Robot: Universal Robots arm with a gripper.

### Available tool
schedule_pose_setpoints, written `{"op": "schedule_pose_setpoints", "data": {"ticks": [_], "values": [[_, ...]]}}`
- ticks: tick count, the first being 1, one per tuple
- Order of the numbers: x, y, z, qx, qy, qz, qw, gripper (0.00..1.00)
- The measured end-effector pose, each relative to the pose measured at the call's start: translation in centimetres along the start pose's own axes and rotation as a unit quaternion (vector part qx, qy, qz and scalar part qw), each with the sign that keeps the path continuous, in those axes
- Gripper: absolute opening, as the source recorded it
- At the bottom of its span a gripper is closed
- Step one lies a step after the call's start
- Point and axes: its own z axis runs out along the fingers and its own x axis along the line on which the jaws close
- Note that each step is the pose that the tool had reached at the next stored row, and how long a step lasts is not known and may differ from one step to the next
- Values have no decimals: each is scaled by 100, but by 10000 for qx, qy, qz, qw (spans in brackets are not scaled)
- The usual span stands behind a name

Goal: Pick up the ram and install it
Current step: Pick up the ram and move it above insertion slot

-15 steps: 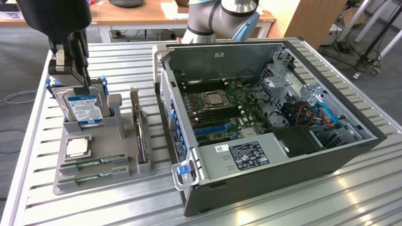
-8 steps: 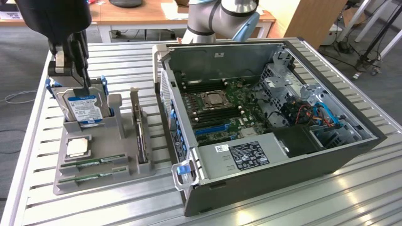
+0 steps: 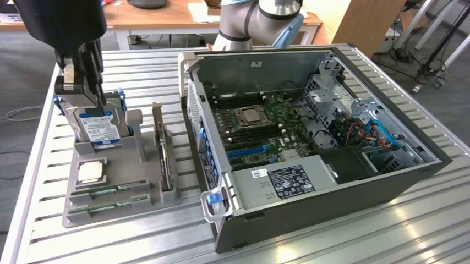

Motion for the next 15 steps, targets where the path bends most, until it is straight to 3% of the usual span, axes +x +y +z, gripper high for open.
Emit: {"op": "schedule_pose_setpoints", "data": {"ticks": [15], "values": [[229,-17,-6,0,0,-2,10000,30]]}}
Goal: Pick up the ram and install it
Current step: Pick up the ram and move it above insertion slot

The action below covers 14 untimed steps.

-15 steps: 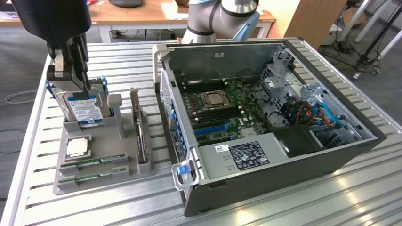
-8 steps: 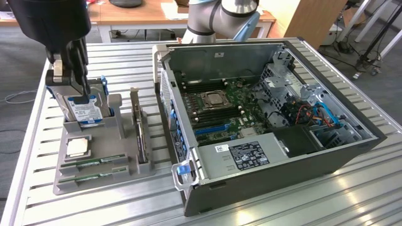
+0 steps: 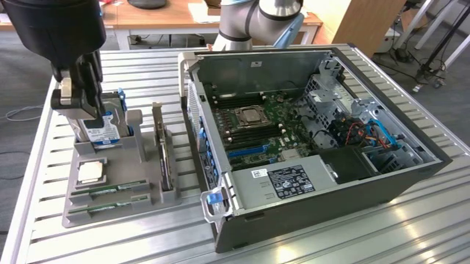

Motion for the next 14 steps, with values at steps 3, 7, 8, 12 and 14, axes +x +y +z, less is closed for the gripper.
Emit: {"op": "schedule_pose_setpoints", "data": {"ticks": [3,7,8,12,14], "values": [[16,-1,-1,-1,0,0,10000,30],[17,-1,6,0,-1,0,10000,30],[17,-1,16,0,-1,0,10000,30],[18,-4,68,0,0,0,10000,30],[19,-5,94,0,0,0,10000,30]]}}
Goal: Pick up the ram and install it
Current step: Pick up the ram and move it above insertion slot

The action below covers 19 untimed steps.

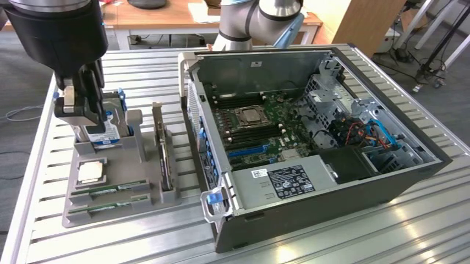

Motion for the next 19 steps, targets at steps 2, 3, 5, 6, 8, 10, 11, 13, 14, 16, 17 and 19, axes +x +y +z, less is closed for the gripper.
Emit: {"op": "schedule_pose_setpoints", "data": {"ticks": [2,3,5,6,8,10,11,13,14,16,17,19], "values": [[1,-1,26,0,0,0,10000,30],[1,-2,39,0,0,0,10000,30],[1,-3,60,0,0,0,10000,30],[1,-3,68,0,0,0,10000,30],[2,-4,76,0,0,0,10000,30],[2,-3,76,-1,1,0,10000,30],[2,-4,77,0,0,0,10000,30],[2,-4,80,0,0,0,10000,30],[2,-4,92,3,-3,0,10000,30],[3,-6,122,0,-2,0,10000,30],[3,-6,138,0,-2,0,10000,30],[4,-8,170,0,-2,0,10000,30]]}}
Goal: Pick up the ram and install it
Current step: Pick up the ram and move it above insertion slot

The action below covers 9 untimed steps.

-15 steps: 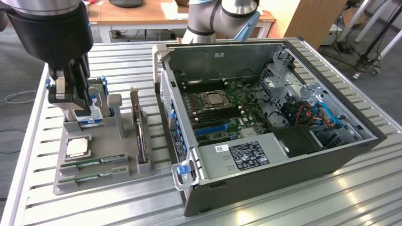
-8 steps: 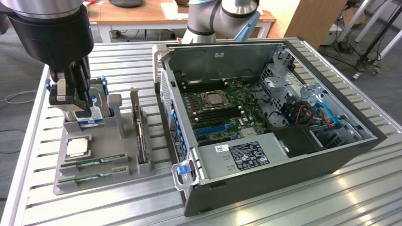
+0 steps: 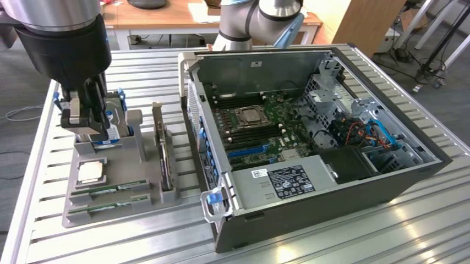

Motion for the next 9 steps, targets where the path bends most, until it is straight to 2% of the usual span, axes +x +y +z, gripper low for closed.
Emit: {"op": "schedule_pose_setpoints", "data": {"ticks": [9], "values": [[3,-6,119,-1,1,0,10000,30]]}}
